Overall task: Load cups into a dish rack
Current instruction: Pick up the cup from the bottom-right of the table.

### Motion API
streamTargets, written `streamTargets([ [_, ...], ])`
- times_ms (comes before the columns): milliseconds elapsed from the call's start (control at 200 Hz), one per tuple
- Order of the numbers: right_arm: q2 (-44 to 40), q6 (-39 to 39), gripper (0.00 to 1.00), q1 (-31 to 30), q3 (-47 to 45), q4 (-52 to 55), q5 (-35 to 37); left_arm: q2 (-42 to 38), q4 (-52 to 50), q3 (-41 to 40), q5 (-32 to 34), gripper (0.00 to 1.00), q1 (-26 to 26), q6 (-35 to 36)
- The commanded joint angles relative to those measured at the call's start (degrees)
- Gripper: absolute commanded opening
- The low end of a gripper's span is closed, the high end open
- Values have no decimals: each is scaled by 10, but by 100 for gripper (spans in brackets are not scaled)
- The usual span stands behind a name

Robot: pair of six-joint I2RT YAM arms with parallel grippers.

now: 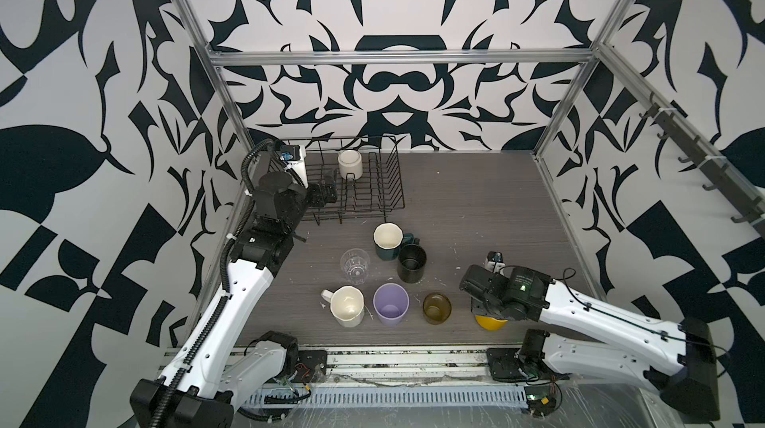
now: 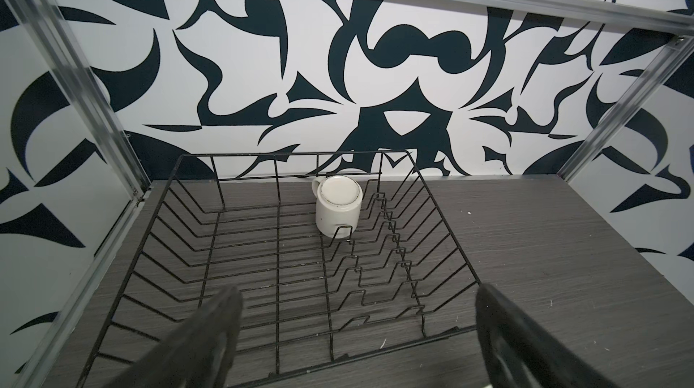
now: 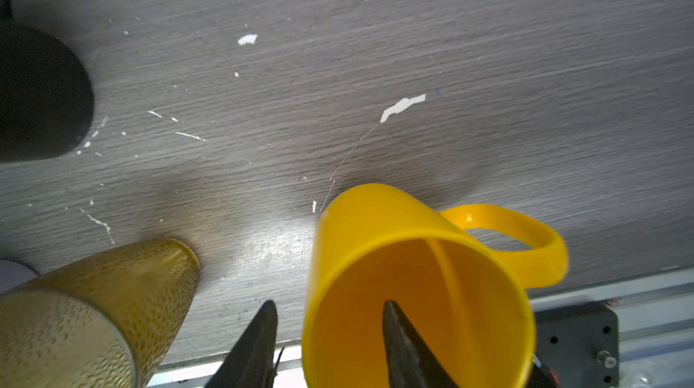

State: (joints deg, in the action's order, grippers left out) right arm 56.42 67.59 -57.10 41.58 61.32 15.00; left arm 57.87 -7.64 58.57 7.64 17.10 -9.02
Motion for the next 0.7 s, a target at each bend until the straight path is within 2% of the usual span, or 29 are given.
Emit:
streamTargets([
  [0,1,13,45,-2,-11,-37,-2,-8,8,-4,-8,99,-2,-2],
  [85,0,13,41,-2,-19,-50,-3,-9,6,-3,-10,99,-2,-3],
  [320,21,-11,21,-2,-13,-52,27,-11,3,-2,-11,99,-2,-8],
  [510,43,-40,0,2,9,-34,64,-15,6,-2,-11,99,-2,-11],
  [695,47,-99,0,41,50,-23,94,-15,16,-4,-9,99,-1,-16],
])
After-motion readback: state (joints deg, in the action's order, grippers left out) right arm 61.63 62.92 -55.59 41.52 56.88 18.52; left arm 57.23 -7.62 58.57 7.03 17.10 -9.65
